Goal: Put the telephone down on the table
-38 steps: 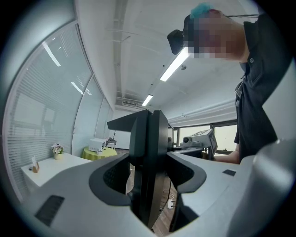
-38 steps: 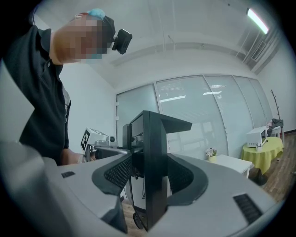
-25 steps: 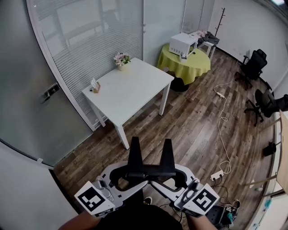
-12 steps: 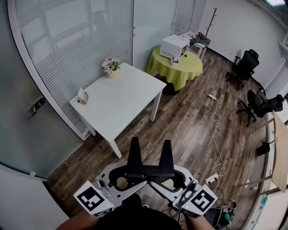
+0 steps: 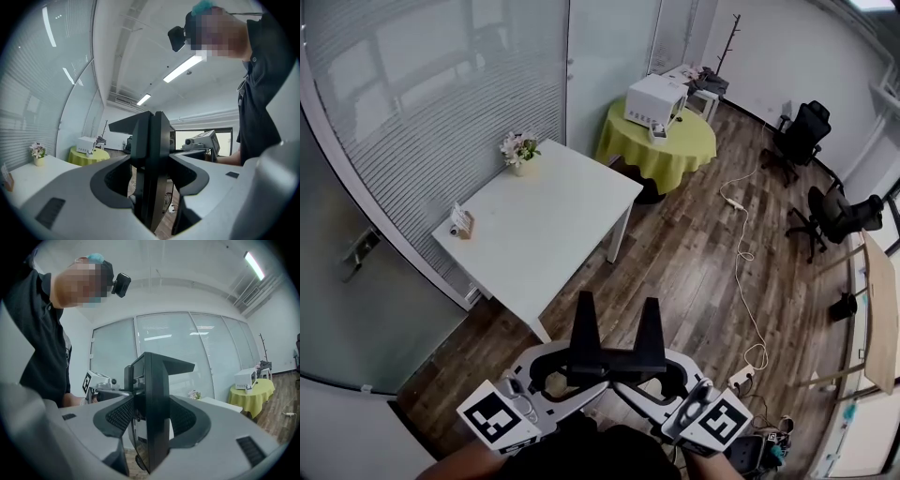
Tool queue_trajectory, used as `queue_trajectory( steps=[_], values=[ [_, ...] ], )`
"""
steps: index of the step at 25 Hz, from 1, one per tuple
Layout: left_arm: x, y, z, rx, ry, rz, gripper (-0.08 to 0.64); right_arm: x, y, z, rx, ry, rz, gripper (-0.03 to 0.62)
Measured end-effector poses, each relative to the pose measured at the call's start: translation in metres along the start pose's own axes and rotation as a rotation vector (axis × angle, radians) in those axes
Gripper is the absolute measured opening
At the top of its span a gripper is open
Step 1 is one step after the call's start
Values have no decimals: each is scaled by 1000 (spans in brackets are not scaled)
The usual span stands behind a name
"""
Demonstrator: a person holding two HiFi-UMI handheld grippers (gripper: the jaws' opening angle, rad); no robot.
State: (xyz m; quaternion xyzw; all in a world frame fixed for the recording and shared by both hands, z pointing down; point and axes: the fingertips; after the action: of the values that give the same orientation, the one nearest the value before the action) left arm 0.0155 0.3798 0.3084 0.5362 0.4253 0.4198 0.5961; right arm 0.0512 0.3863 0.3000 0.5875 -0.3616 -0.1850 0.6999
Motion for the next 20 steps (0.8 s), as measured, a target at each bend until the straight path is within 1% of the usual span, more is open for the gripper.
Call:
queue_trajectory(
  steps=[6, 11, 16, 20],
  values=[
    [-29, 0, 10, 0, 28, -8, 249, 21, -5, 19, 9, 34, 9, 247],
    [-49, -1, 29, -9, 42, -7, 249, 47, -11, 27, 8, 44, 13, 246],
    [-74, 0, 56, -12, 30, -1, 249, 82, -18, 35, 16, 25, 10, 245],
    [-91, -3, 91, -23, 10, 9, 249, 121, -28, 33, 18, 2, 10, 245]
  ],
)
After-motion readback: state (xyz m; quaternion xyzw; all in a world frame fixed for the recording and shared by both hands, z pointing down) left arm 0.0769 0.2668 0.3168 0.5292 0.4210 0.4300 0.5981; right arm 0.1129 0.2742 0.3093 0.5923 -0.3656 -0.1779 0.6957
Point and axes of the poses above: the fingertips, and each gripper's own axes: z forward along the fingers, x to its right, y out of its underside, and after that the axes turned 7 degrees about z, right-handed
